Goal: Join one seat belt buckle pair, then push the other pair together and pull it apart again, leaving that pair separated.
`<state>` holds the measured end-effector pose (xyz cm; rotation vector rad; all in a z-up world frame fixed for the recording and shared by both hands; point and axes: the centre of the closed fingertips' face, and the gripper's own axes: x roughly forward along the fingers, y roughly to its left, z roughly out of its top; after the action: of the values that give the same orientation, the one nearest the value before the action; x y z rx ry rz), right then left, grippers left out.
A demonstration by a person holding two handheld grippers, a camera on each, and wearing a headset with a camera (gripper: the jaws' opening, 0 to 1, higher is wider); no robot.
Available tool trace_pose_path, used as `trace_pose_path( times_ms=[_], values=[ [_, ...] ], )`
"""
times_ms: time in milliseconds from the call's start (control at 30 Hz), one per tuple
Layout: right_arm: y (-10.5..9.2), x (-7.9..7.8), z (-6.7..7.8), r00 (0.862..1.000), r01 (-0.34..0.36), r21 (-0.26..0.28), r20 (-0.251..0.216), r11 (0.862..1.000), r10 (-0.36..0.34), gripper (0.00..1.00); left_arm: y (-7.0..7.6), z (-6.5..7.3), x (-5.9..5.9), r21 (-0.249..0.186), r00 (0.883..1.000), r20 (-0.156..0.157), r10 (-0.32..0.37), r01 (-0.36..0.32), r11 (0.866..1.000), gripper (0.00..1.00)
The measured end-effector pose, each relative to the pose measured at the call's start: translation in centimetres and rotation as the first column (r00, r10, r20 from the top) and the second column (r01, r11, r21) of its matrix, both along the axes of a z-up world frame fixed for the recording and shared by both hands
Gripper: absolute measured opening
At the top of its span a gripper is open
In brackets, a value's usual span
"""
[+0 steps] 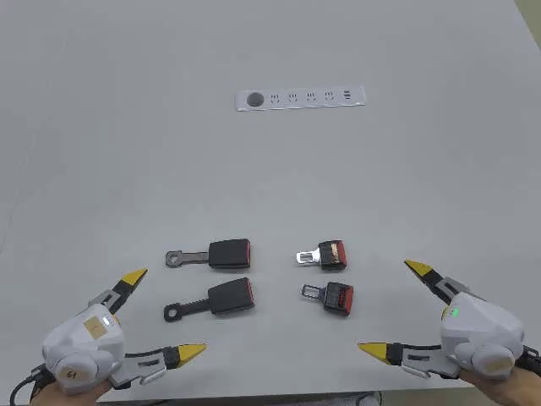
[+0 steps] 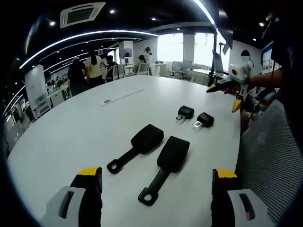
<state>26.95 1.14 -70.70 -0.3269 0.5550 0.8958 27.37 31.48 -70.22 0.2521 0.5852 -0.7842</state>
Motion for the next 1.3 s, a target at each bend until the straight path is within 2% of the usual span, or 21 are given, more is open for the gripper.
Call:
trace_pose_path(
  times_ms=[200,267,400,467,1300],
  values=[
    [-0.02,0.08,0.08,1.0,0.005,0.006,0.002,1.0,-0.005,0.95,0.39,0.23,0.35,-0.019,1.0,0.009,0.025,-0.025,1.0,0.97],
    [-0.06,0.14,0.09,1.0,0.008,0.007,0.001,1.0,-0.008,0.95,0.44,0.62,0.61,-0.067,0.998,0.001,0.061,-0.061,0.996,0.97],
    [-0.05,0.23,0.24,1.0,0.016,0.016,0.001,1.0,-0.016,0.95,0.69,0.68,0.68,-0.063,0.998,0.006,0.07,-0.07,0.996,0.97],
    [-0.02,0.27,0.3,1.0,0.019,0.02,0.001,1.0,-0.019,0.95,0.58,0.88,0.68,-0.079,0.997,0.004,0.078,-0.078,0.994,0.97],
    [-0.2,0.39,0.25,1.0,0.022,0.019,0.005,1.0,-0.022,0.94,0.43,0.56,0.5,-0.058,0.998,0.004,0.068,-0.067,0.996,0.96]
  ],
)
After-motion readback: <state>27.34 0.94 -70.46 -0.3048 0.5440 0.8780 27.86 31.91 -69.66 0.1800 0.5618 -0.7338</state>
